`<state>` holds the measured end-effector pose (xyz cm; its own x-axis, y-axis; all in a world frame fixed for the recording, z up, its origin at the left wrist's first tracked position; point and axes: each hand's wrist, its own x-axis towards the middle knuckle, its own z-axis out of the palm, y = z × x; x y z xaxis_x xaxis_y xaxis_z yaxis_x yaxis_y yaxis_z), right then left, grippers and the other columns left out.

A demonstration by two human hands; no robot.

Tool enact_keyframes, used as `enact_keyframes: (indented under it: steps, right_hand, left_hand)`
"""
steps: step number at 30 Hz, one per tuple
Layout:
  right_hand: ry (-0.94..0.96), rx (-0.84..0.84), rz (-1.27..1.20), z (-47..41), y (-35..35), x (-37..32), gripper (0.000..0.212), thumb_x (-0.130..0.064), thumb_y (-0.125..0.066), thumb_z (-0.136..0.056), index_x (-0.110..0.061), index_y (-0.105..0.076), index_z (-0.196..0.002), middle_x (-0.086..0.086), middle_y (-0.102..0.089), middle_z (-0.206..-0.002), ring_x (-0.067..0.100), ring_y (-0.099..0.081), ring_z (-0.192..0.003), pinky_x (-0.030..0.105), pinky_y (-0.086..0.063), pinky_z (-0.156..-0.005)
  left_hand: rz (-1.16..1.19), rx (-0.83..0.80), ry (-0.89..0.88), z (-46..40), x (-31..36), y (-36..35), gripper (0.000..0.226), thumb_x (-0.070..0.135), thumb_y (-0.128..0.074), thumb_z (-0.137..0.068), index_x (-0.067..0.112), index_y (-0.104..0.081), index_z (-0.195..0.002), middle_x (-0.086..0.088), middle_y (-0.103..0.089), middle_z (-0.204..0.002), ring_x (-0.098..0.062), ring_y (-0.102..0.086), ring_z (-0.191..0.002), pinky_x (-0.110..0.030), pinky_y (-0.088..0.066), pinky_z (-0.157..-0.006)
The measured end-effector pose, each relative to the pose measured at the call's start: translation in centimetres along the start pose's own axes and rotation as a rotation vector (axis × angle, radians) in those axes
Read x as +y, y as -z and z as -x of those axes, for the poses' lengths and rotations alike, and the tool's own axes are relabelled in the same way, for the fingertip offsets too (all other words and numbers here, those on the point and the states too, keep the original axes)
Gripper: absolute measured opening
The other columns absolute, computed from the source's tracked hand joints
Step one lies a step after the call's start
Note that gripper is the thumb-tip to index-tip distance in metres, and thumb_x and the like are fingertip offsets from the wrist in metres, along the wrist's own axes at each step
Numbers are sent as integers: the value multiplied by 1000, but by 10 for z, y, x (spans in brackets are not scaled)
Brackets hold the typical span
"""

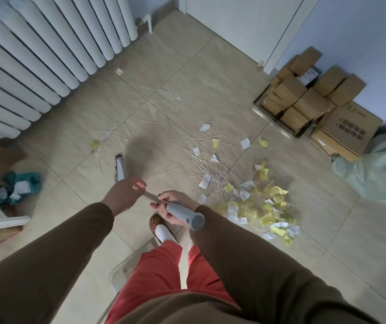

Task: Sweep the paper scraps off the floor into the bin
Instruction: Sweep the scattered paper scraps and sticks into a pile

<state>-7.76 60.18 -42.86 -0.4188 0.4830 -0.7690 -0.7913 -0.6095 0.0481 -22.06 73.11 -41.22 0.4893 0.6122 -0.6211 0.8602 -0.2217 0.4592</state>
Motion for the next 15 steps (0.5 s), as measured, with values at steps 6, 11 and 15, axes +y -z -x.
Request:
enact_keyframes:
  steps: [6,11,15]
  right_hand:
    - [123,295,-42,25,28,-19,12,-14,-43,-101,-10,-43,-90,13,-61,-92,8,-51,-40,14,-44,-36]
    - [244,459,1,60,33,-14,17,-14,-43,-100,-11,-51,-114,10,-59,-82,5,-45,-40,16,-41,-34]
    - [295,479,3,79,19,0,28,-14,-45,-100,-16,-50,-127,8,-61,-74,7,-46,-38,17,-40,-32]
  left_hand:
    - [22,-46,9,-17,-20,10,21,24,-57,-95,18,-69,-110,-3,-68,-111,-21,-62,-101,-31,-44,-81]
    - [46,-68,-25,-29,-22,21,19,24,-57,-96,18,-69,-110,-4,-67,-111,-21,-61,-100,-30,-43,-81]
    - [63,-94,-33,-41,-26,36,17,26,-57,-95,23,-68,-106,-2,-67,-110,-20,-61,-99,-31,-45,-82]
